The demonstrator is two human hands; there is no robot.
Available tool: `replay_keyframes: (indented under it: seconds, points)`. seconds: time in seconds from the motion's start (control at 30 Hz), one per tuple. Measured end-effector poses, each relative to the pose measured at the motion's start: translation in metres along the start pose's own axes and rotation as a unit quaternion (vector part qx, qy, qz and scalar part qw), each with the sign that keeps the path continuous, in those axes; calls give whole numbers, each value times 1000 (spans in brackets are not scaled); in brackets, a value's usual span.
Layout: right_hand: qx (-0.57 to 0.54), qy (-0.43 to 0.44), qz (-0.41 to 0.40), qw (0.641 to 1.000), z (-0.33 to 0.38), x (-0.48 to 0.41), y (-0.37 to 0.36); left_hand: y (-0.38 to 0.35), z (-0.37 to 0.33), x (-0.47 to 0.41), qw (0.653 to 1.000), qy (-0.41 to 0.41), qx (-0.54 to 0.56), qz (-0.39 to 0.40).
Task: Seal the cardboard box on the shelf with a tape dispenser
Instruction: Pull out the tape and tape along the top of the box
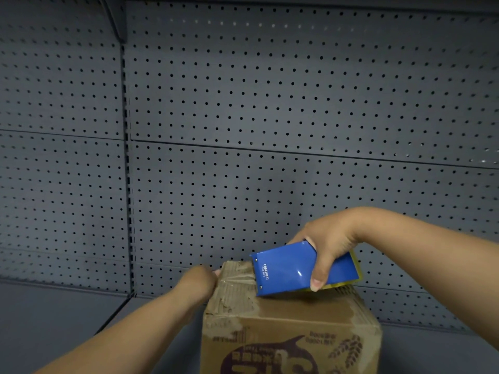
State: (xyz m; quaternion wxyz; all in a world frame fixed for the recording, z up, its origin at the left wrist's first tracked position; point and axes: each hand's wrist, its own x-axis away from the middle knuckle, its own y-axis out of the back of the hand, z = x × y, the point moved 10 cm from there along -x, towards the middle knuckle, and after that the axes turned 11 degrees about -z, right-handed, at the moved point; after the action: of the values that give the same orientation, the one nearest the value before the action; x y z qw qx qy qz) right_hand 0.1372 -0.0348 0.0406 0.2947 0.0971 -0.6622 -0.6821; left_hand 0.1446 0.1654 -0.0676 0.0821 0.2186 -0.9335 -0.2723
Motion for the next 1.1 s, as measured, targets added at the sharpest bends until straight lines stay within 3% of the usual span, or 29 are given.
replay_keyframes:
  seconds: [0.13,0.2,0.37,0.5,0.6,1.1]
  points:
    - [1,5,-2,1000,3,3,-3,16,-8,8,995,-72,32,-68]
    - [5,9,-12,1000,3,5,-3,16,-15,12,991,-116,36,-64]
    - [0,15,-30,999,4,8,-5,8,-17,19,997,-32,68,20]
    - [9,17,-33,999,4,10,-4,-8,-39,22,992,-78,-91,46]
    - [11,13,-32,999,2,11,-6,-26,-42,26,977,-130,-147,78]
    - [8,26,-31,999,-8,23,-10,-32,-34,39,955,-183,-221,76]
